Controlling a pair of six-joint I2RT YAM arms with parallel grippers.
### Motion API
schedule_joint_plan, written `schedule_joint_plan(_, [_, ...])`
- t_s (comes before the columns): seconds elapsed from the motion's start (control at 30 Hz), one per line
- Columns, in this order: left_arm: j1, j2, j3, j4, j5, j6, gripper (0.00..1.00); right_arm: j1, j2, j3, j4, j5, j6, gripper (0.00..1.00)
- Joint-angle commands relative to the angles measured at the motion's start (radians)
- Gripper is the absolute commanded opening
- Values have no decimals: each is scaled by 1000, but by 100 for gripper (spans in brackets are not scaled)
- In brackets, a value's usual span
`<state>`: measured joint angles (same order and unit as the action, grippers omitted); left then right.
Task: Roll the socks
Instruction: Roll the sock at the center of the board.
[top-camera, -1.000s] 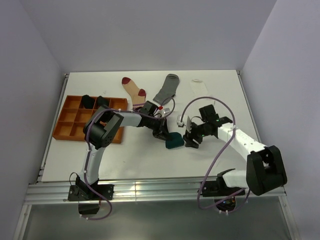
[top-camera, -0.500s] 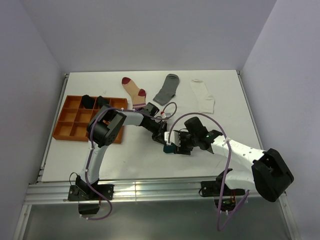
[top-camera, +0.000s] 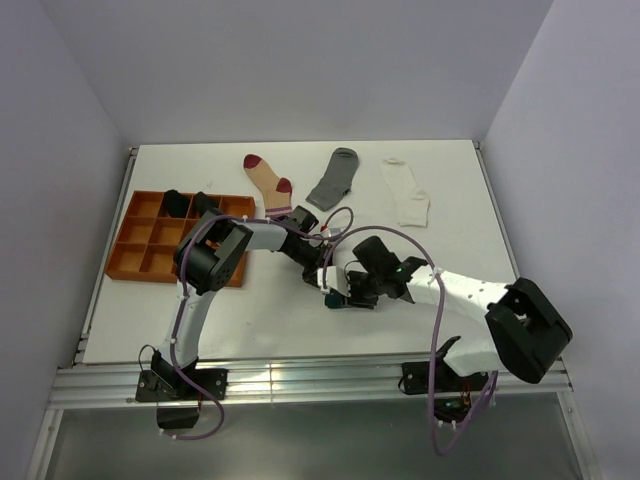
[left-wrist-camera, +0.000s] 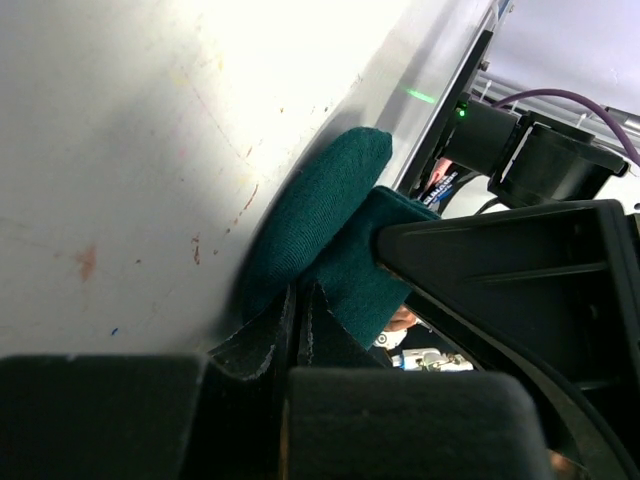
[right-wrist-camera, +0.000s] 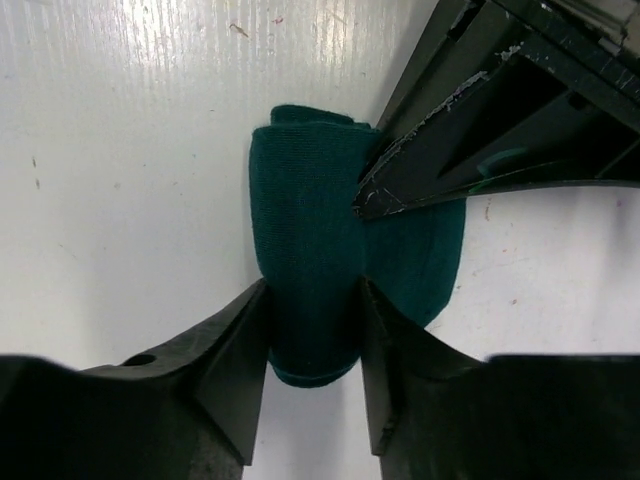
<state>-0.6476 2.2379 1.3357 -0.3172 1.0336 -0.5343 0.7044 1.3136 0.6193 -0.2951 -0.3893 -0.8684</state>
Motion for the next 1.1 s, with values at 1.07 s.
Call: schedule_joint_plan(1.07, [-21, -437, -314, 276, -803, -204, 37, -309, 802, 729, -710, -203, 190, 25])
